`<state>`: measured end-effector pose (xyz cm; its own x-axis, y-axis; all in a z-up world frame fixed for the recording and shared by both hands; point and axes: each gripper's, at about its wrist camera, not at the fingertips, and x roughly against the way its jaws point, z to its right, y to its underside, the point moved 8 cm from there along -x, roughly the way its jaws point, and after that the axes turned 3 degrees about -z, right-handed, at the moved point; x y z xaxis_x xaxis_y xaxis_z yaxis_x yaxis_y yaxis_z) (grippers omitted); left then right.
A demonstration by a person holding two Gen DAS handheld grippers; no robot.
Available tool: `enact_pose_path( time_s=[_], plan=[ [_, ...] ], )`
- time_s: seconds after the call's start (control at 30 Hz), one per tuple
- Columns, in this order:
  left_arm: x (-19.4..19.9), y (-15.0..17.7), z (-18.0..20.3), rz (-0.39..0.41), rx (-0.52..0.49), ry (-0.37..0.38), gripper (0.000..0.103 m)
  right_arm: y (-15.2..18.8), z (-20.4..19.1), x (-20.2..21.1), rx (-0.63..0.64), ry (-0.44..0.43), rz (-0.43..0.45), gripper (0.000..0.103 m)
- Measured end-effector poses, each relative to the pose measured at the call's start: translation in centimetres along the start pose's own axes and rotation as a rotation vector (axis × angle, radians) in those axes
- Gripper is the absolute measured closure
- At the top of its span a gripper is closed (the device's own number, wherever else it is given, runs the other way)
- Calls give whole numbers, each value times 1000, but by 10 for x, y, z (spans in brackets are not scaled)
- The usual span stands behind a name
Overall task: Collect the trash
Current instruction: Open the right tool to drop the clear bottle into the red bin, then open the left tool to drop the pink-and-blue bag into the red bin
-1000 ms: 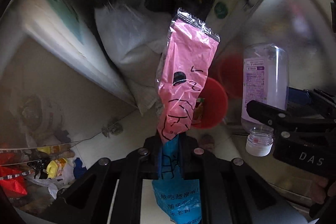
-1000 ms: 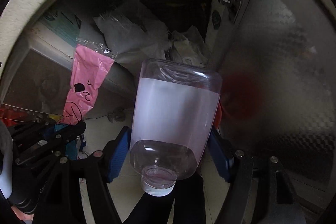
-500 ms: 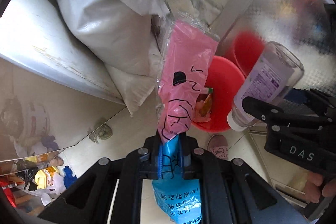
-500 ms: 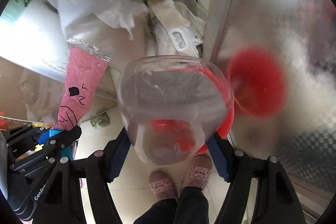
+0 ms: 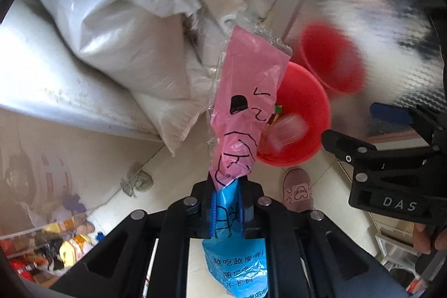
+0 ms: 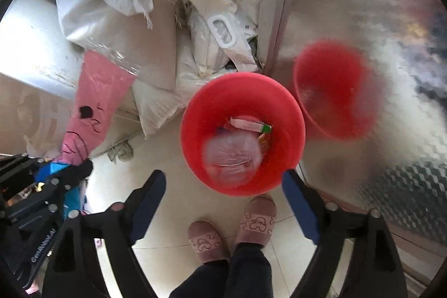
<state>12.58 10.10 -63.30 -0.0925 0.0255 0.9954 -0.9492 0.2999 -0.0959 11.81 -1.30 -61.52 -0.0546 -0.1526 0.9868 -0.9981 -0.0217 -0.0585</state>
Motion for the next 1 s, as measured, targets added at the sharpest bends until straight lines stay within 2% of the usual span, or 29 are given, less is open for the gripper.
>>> enact_pose_path(
  time_s=[0.27,0.4,0.57,0.8,0.9,1.0],
  plan=[
    [1,-12,18,-4,-86,1,93,5,22,2,-86,-5,1,14],
    [-9,-18,28,-43,-101,38,93,3,32,-1,-132,-3,1,14],
    [-18,-29,40,-42,-139,38,93,3,48,-3,-177,10,2,14],
    [-28,-41,53,-89,-171,52,92,3,64,-10,-210,8,-29,14],
    [-31,-47,53,-93,-161,57,80,4,65,-13,-208,-2,-40,14],
    [-37,-49,49,-127,-139,65,79,6,64,-14,-222,-14,-56,14]
  ],
)
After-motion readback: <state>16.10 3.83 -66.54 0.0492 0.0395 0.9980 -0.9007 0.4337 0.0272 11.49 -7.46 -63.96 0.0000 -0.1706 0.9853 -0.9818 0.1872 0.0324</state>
